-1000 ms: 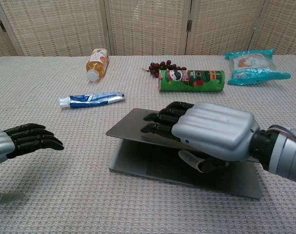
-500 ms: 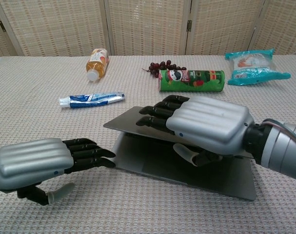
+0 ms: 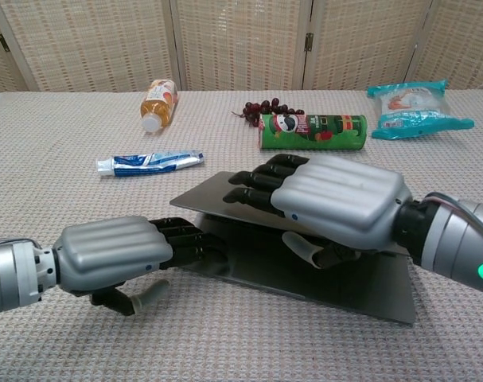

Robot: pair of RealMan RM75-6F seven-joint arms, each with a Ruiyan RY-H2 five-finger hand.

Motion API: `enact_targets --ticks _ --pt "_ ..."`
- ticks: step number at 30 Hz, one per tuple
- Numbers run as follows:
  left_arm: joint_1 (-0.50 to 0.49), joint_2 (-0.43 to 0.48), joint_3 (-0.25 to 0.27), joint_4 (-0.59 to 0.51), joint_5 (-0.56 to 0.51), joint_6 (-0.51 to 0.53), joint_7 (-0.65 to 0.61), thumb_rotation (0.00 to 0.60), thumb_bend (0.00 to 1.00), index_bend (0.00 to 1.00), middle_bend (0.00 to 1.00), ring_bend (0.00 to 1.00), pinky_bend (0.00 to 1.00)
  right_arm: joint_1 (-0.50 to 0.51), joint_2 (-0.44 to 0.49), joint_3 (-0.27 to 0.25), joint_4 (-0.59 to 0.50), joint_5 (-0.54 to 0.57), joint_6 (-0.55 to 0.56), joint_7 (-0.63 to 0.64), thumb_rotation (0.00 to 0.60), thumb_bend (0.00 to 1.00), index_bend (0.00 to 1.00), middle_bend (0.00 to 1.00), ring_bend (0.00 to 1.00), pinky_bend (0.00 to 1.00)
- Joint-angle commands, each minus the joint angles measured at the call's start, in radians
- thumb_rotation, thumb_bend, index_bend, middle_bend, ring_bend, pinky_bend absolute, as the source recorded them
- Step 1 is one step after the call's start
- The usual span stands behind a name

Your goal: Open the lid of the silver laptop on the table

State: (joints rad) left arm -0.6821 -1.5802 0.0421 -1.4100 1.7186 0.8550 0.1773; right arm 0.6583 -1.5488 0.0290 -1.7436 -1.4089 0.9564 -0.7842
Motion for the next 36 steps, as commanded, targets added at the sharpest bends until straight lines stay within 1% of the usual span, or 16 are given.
enact_targets --ticks 1,13,29,32,36 --pt "-0.010 -0.023 -0.010 0.006 -0.030 -0.019 0.037 0.600 0.78 0.01 0.01 0.00 0.00 0.001 -0.002 -0.001 0.002 0.003 0.004 -0.002 0.600 0.70 0.00 0.00 0.00 0.00" --pt "-0.022 -0.034 -0.012 -0.018 -0.108 -0.049 0.154 0.600 0.78 0.03 0.01 0.00 0.00 0.007 -0.016 -0.012 0.021 0.040 0.001 -0.024 0.600 0.69 0.00 0.00 0.00 0.00" --pt "-0.034 -0.036 -0.006 -0.038 -0.174 -0.061 0.215 0.600 0.78 0.04 0.01 0.00 0.00 0.011 -0.031 -0.024 0.053 0.085 0.011 -0.065 0.600 0.70 0.00 0.00 0.00 0.00" --pt "-0.035 -0.034 -0.004 -0.045 -0.185 -0.061 0.220 0.600 0.78 0.04 0.01 0.00 0.00 0.009 -0.030 -0.019 0.057 0.087 0.028 -0.073 0.600 0.70 0.00 0.00 0.00 0.00" --pt "-0.035 -0.031 -0.001 -0.051 -0.189 -0.053 0.225 0.600 0.78 0.05 0.01 0.00 0.00 0.005 -0.013 0.000 0.049 0.094 0.053 -0.062 0.600 0.70 0.00 0.00 0.00 0.00"
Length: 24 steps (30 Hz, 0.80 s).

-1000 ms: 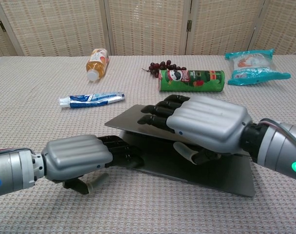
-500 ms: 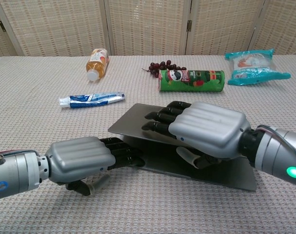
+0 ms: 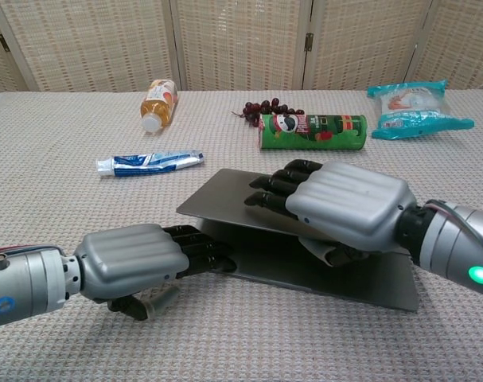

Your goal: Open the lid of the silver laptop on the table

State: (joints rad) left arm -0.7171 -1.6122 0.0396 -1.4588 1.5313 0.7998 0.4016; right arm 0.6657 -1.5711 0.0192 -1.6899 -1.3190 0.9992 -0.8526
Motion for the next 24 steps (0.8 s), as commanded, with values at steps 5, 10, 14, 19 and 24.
enact_targets --ticks 5,10,14,19,24 --pt "-0.001 0.005 0.006 -0.009 -0.007 0.008 0.006 0.600 0.78 0.05 0.01 0.00 0.00 -0.005 0.056 0.041 -0.024 0.011 0.044 0.023 0.600 0.70 0.00 0.00 0.00 0.00" --pt "-0.005 0.002 0.009 -0.015 -0.015 0.007 0.016 0.600 0.78 0.05 0.01 0.00 0.00 -0.006 0.105 0.077 -0.041 0.027 0.068 0.057 0.600 0.69 0.00 0.00 0.00 0.00" --pt "-0.009 -0.003 0.009 -0.014 -0.023 0.004 0.028 0.600 0.78 0.05 0.02 0.00 0.00 -0.006 0.131 0.098 -0.047 0.036 0.078 0.096 0.600 0.69 0.00 0.00 0.00 0.00" --pt "-0.013 -0.005 0.009 -0.020 -0.038 -0.001 0.046 0.600 0.78 0.06 0.03 0.00 0.00 -0.003 0.152 0.126 -0.032 0.056 0.085 0.143 0.600 0.70 0.00 0.00 0.00 0.00" --pt "-0.015 -0.002 0.012 -0.029 -0.047 0.000 0.059 0.600 0.78 0.06 0.03 0.00 0.00 0.005 0.169 0.156 -0.011 0.079 0.086 0.187 0.600 0.70 0.00 0.00 0.00 0.00"
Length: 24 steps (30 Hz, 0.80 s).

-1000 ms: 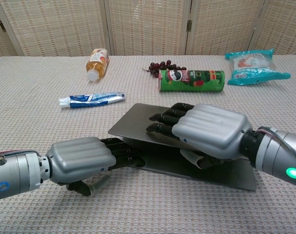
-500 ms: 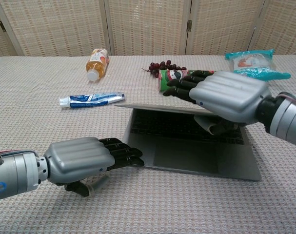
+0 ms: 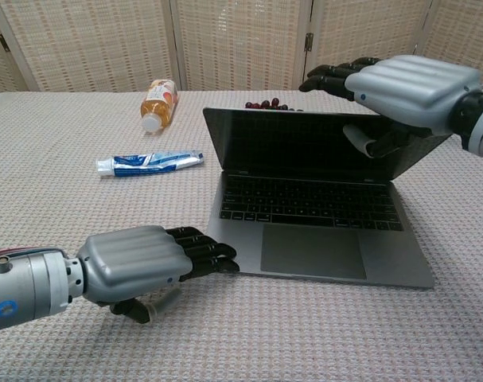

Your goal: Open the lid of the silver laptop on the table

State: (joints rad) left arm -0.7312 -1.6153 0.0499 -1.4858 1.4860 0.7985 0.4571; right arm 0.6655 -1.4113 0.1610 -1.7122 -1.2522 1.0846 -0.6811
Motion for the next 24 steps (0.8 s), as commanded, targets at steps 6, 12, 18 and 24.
enact_targets --ticks 6,12,18,24 --pt "-0.002 0.002 0.005 -0.009 -0.010 0.002 0.012 0.600 0.78 0.06 0.03 0.00 0.00 0.030 0.029 0.053 0.044 0.072 -0.021 0.028 0.600 0.70 0.00 0.00 0.00 0.00" --pt "-0.005 0.001 0.007 -0.012 -0.018 0.001 0.021 0.600 0.78 0.06 0.03 0.00 0.00 0.063 0.040 0.085 0.080 0.140 -0.052 0.030 0.600 0.69 0.00 0.00 0.00 0.00" --pt "-0.006 0.003 0.009 -0.017 -0.026 0.002 0.028 0.600 0.78 0.06 0.03 0.00 0.00 0.103 0.034 0.114 0.149 0.223 -0.092 0.041 0.600 0.70 0.00 0.00 0.00 0.00" --pt "-0.008 0.003 0.011 -0.022 -0.030 0.005 0.033 0.600 0.78 0.06 0.03 0.00 0.00 0.139 0.026 0.132 0.207 0.283 -0.119 0.047 0.600 0.70 0.00 0.00 0.00 0.00"
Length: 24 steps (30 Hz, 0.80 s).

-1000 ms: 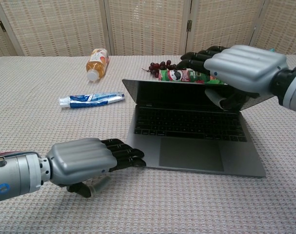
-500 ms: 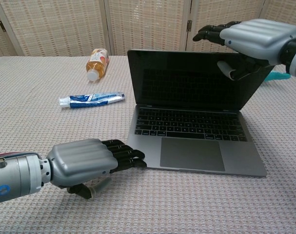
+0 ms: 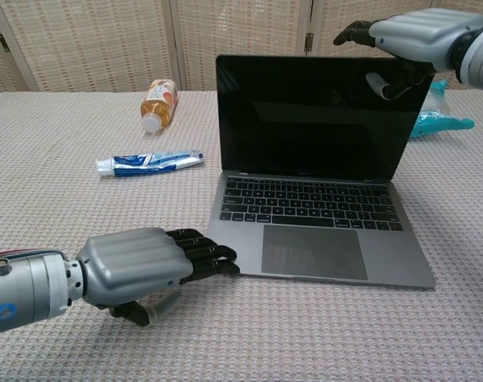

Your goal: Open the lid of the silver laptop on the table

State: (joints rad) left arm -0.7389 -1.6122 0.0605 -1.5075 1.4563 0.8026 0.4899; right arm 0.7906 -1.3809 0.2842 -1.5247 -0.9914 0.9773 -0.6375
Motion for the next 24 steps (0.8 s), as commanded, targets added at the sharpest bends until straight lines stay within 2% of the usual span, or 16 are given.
enact_targets --ticks 1,17,21,24 --pt "0.000 -0.001 0.000 -0.001 -0.001 0.002 0.001 0.600 0.78 0.06 0.03 0.00 0.00 0.021 -0.007 0.012 0.033 0.037 -0.017 0.003 0.600 0.70 0.00 0.00 0.00 0.00" --pt "-0.004 -0.001 0.002 -0.011 -0.015 0.004 0.016 0.600 0.78 0.06 0.03 0.00 0.00 0.086 -0.026 0.021 0.165 0.187 -0.061 0.007 0.600 0.70 0.00 0.00 0.00 0.00" --pt "-0.002 0.009 0.001 -0.031 -0.009 0.020 0.012 0.600 0.78 0.06 0.03 0.00 0.00 0.082 -0.002 0.010 0.124 0.164 -0.066 0.034 0.600 0.70 0.00 0.00 0.00 0.00" --pt "0.005 0.035 -0.001 -0.060 0.011 0.050 -0.013 0.600 0.78 0.06 0.03 0.00 0.00 0.047 0.051 -0.011 0.041 0.081 -0.036 0.086 0.600 0.70 0.00 0.00 0.00 0.00"
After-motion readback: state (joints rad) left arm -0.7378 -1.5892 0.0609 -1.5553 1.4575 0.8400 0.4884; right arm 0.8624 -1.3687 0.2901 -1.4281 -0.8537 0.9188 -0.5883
